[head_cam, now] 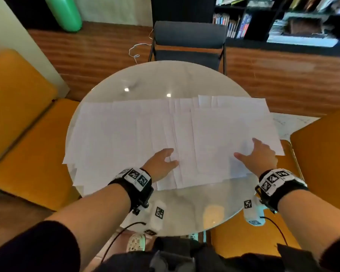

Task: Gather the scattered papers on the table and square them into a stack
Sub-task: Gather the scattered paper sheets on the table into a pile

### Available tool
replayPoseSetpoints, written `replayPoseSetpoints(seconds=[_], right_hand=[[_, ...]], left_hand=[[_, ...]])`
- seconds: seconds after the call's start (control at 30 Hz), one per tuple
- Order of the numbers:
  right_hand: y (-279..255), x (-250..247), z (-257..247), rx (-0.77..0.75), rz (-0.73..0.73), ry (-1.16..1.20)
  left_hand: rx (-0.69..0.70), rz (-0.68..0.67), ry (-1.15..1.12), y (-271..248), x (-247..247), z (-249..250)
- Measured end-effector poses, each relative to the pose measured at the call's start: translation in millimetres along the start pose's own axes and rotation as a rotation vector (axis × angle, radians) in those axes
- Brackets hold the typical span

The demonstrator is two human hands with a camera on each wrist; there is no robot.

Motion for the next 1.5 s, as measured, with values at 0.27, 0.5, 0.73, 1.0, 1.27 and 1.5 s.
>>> replayPoseSetpoints(seconds=[0.27,0.5,0.73,1.0,1.27,1.5], right_hand=[[17,26,-19,-0.083,-0.141,-0.119],[2,43,-46,-0.175,-0.199,-0.01],[1,54,-59,-0.226,-0.256,0.341],[14,48,-47,-0.206,-0.272,0.527],[6,53,-53,-0.224,-0.397,0.974],[-17,58,-94,-0.317,-0.725,1.486]], left_hand=[[-0.101,0.063,0.005,11,15,-2],[-0.132,0.136,-0.187,20,18,-3],[-0.176,0.161,-0.454,29,27,-2],[-0.057,0.203,-0.463,20,9,13],[0.24,0.065,-0.295,-27,2,92],[0.17,0.143,-0.35,-39,-39,64]])
Point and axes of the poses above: each hand's wrist, its own y-axis towards the middle knuckle, its own x-axis out of the palm, z = x × y, the point moved 10 cm from there along y, towards the middle knuckle, and after that the axes turned 11 degrees about -z, right-handed, at the moved point
